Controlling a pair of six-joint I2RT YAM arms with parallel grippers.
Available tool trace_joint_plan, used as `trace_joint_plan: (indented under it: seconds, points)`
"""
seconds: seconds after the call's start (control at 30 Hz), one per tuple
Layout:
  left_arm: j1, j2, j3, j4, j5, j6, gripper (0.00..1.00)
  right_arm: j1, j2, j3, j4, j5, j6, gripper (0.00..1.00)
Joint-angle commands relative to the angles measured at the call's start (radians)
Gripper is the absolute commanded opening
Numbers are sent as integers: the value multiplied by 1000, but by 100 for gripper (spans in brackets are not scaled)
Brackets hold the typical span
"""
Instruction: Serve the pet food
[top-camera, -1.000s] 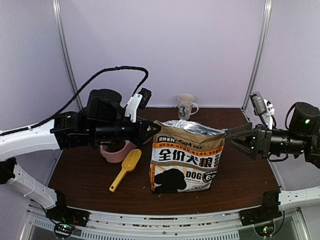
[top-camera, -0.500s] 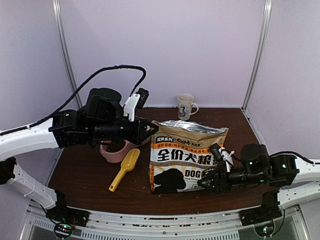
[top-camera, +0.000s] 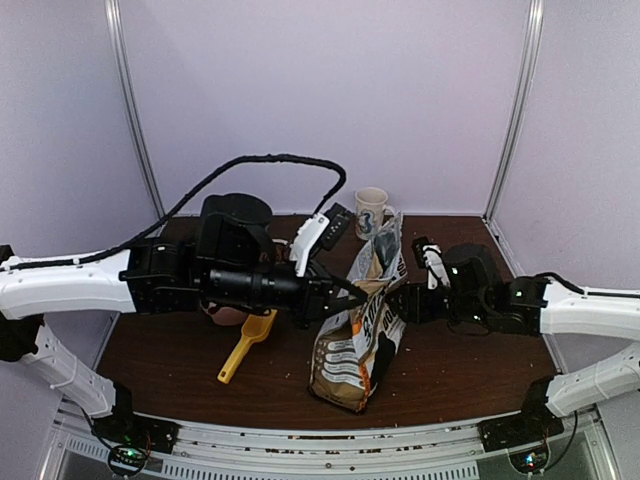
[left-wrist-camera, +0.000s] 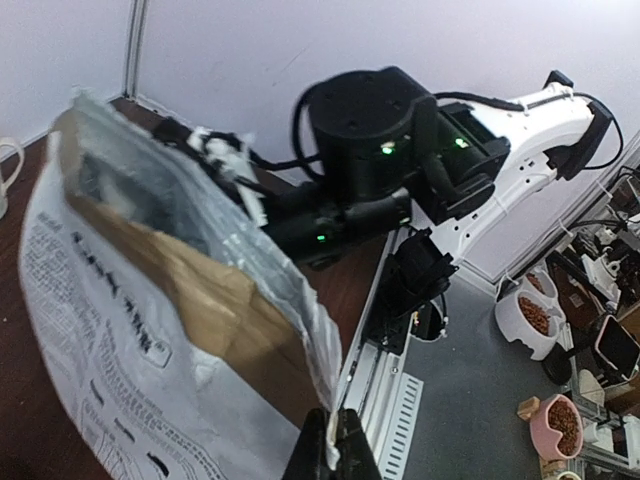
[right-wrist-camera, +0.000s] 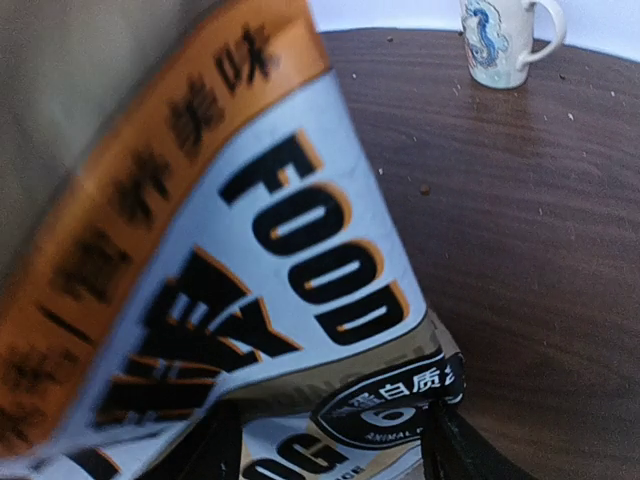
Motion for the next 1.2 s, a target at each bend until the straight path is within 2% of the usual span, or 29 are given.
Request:
trace_joint_plan:
  seconds: [0.0,0.13,0.27,0.37,0.47,0.53,0.67,0.8,0.9,0.97,1.03,1.17]
  points:
    - [-33,83,117,253,98,-23,0,-14,128,162,68,-48,-94,63]
    - [-37,119,164,248,78,-22,1,-17,114,176,11,-63,-109,65]
    - [-36,52,105,259,9,4,35,-17,-29,131,-83,-44,-94,79]
    - [-28,-44,23,243,-103,29,56,-17,-145,128,-198,-2,-57,89]
    - [10,-147,-55,203,-187,12,73,-14,-234,172,-338,40,23,95]
    - [56,-184,-76,129,-234,-21,79,5,-277,208,-405,63,103,100]
    - [164,-236,-133,25,-268,-94,84,171,-338,266,-411,204,231,100]
    - [221,-288,-200,6,-287,-127,86,358,-303,353,-417,370,299,100]
    - [252,-314,-236,11,-281,-148,86,483,-224,435,-447,498,316,100]
    - [262,-325,-256,16,-275,-152,86,561,-148,510,-525,597,360,100]
    - [266,-334,-271,22,-274,-156,86,597,-70,569,-622,693,416,100]
    - [273,-339,-292,29,-273,-172,86,643,68,641,-688,737,448,100]
